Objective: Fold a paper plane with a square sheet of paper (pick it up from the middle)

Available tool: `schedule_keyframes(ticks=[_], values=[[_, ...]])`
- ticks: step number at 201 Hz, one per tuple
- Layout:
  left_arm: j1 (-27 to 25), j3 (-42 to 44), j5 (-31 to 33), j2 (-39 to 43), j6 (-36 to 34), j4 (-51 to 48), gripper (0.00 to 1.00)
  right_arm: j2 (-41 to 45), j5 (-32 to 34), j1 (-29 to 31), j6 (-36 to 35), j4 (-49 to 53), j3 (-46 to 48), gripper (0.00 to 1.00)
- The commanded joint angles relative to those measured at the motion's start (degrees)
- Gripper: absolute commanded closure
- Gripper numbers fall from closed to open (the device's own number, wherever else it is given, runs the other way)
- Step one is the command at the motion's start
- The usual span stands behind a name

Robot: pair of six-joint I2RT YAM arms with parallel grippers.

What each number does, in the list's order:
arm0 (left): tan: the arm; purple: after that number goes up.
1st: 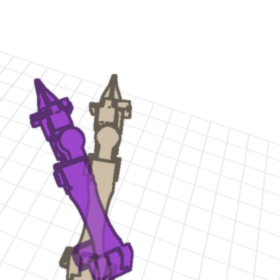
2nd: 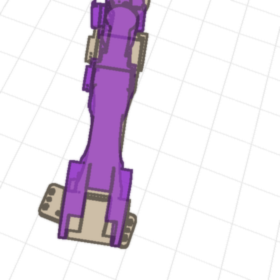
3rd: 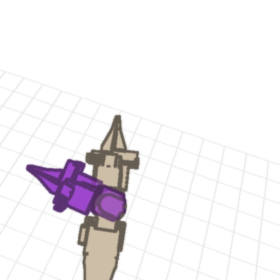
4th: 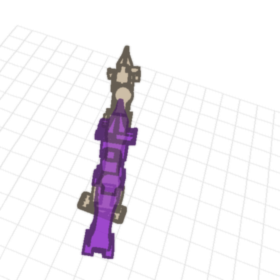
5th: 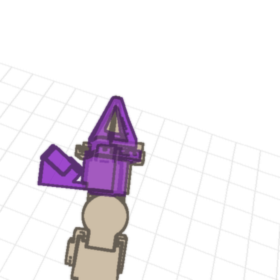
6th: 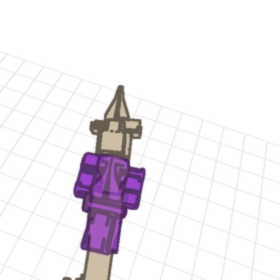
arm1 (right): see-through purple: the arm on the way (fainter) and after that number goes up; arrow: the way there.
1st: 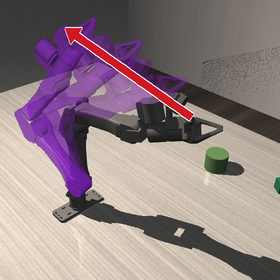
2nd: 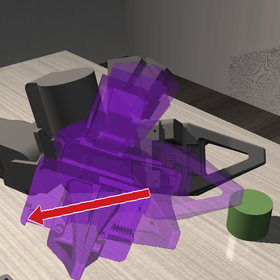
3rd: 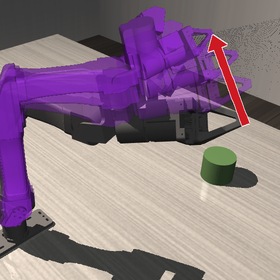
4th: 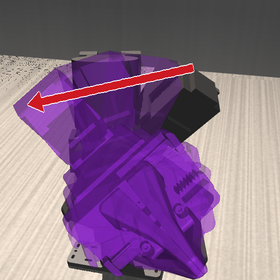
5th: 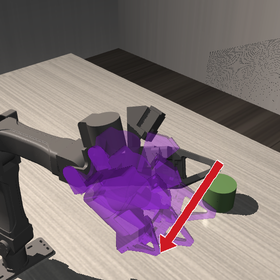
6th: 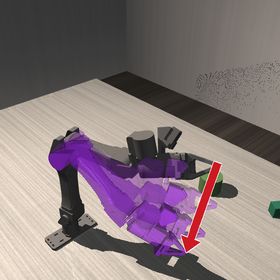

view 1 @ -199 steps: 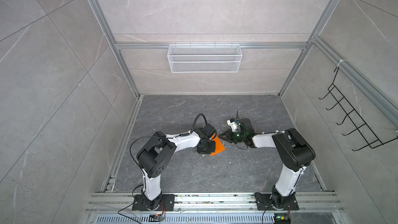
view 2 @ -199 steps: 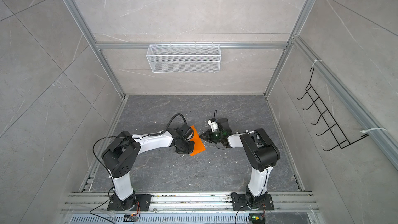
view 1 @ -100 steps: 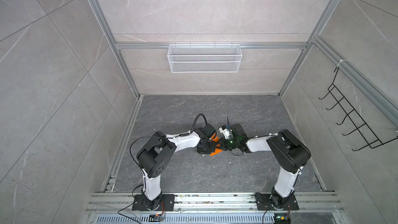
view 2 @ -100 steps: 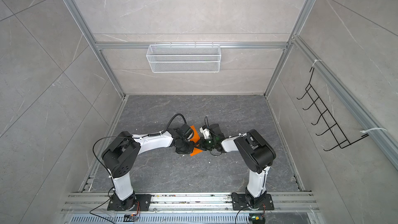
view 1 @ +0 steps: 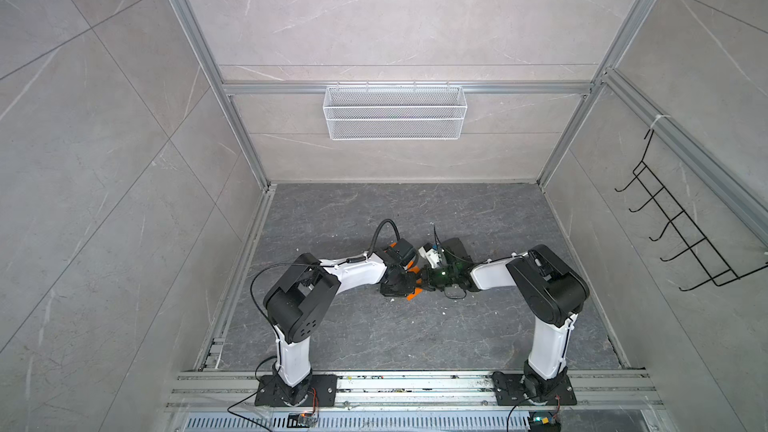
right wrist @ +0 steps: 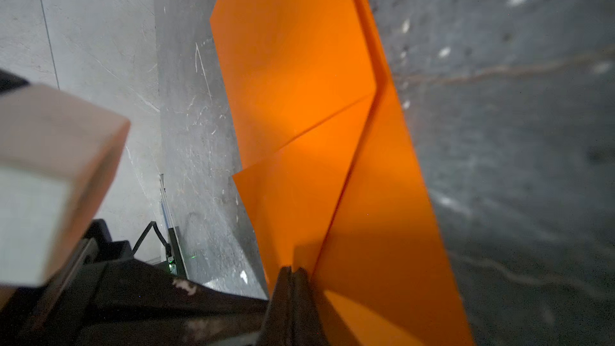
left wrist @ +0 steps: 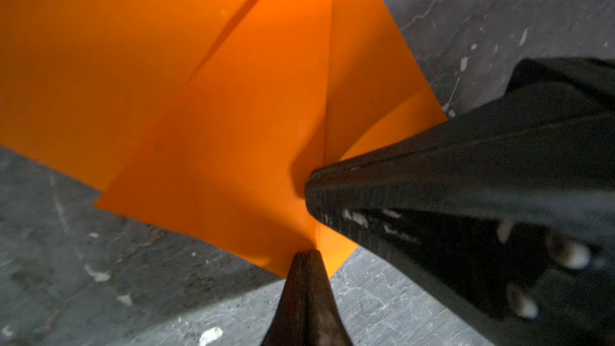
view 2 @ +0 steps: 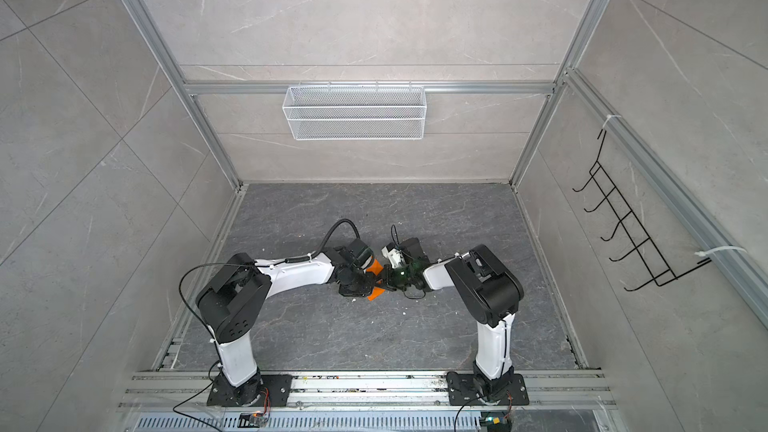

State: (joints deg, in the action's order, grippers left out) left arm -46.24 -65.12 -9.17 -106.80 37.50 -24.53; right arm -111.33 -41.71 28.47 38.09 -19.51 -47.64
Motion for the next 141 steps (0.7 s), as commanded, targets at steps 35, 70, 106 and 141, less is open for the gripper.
schedule_keyframes(ticks=[35,70,106,141], values=[[-0.08,2.46,1.52,-1.75,-0.75,-3.4,1.0,-6.66,4.67,-6.04,-1.76,6.68,-6.65,1.0],[-0.08,2.04,1.39,-1.79,-1.24,-3.77,1.0,-6.42,4.8,-6.55,-1.4,9.8,-10.62,1.0],[-0.08,1.84,2.23,-1.0,-1.51,-3.63,1.0,-1.5,2.81,-6.47,-1.17,6.22,-8.65,1.0],[-0.08,1.85,2.52,-1.15,-1.44,-2.77,1.0,0.03,-3.09,-4.08,-2.48,2.45,-5.55,1.0]])
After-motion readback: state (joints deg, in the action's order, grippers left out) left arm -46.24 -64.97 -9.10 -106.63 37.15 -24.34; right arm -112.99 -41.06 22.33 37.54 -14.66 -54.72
